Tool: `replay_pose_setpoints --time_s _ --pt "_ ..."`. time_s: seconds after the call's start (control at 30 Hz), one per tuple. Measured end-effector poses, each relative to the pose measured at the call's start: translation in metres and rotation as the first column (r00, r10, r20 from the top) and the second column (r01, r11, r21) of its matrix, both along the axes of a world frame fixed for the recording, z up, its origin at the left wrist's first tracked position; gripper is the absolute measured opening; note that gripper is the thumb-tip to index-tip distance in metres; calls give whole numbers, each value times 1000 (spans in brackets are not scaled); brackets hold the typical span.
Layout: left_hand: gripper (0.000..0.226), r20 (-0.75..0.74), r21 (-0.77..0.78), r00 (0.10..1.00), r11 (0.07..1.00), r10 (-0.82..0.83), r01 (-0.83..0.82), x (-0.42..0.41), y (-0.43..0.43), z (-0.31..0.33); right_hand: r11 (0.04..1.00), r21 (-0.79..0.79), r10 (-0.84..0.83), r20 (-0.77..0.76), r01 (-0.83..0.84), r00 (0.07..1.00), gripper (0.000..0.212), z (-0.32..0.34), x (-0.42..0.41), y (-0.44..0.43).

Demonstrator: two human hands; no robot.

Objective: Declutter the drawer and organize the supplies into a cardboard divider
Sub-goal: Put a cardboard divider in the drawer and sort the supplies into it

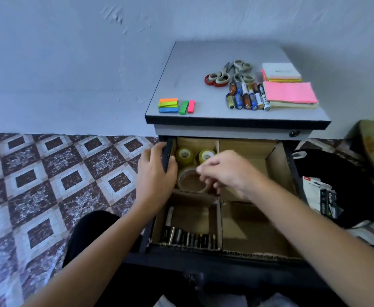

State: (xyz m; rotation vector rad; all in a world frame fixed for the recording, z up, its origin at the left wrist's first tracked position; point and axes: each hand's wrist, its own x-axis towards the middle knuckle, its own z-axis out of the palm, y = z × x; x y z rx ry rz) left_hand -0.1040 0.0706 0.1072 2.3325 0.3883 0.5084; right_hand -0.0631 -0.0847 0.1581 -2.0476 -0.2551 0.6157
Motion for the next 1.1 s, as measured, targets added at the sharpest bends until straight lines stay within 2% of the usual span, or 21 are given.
replay_pose_setpoints --time_s 0.1,0.17,0.27,0.4,0.5,0.67,0.8,1.03,1.1 --pt "25 149 46 980 991 -133 128 37 -17 53 991 53 -129 76 125 989 16 39 33 -27" --pt "22 155 76 966 977 -208 199 67 -33 89 974 60 -223 108 218 969 16 59 61 -42" --pt "23 -10 87 963 959 -269 269 112 -55 123 947 36 -321 143 319 936 20 80 97 -58" --pt "14 -274 -35 923 962 -269 270 165 -73 131 938 -28 -339 145 347 929 14 91 129 -67" --pt "29 -383 -1 889 963 -251 271 186 -80 122 943 -105 -296 171 316 940 12 93 144 -64" --pt "26 -456 -9 855 962 -248 274 197 -80 120 928 -278 -149 334 249 931 24 99 158 -47" --pt "23 -491 -104 824 958 -283 267 199 -70 120 790 -587 143 453 174 880 36 103 155 -29" --pt "20 -449 -236 851 955 -272 180 200 -42 132 692 -705 226 412 151 883 42 78 166 -9" --pt "20 -440 -240 858 956 -265 172 204 -40 136 688 -713 229 391 136 892 37 82 166 -9"
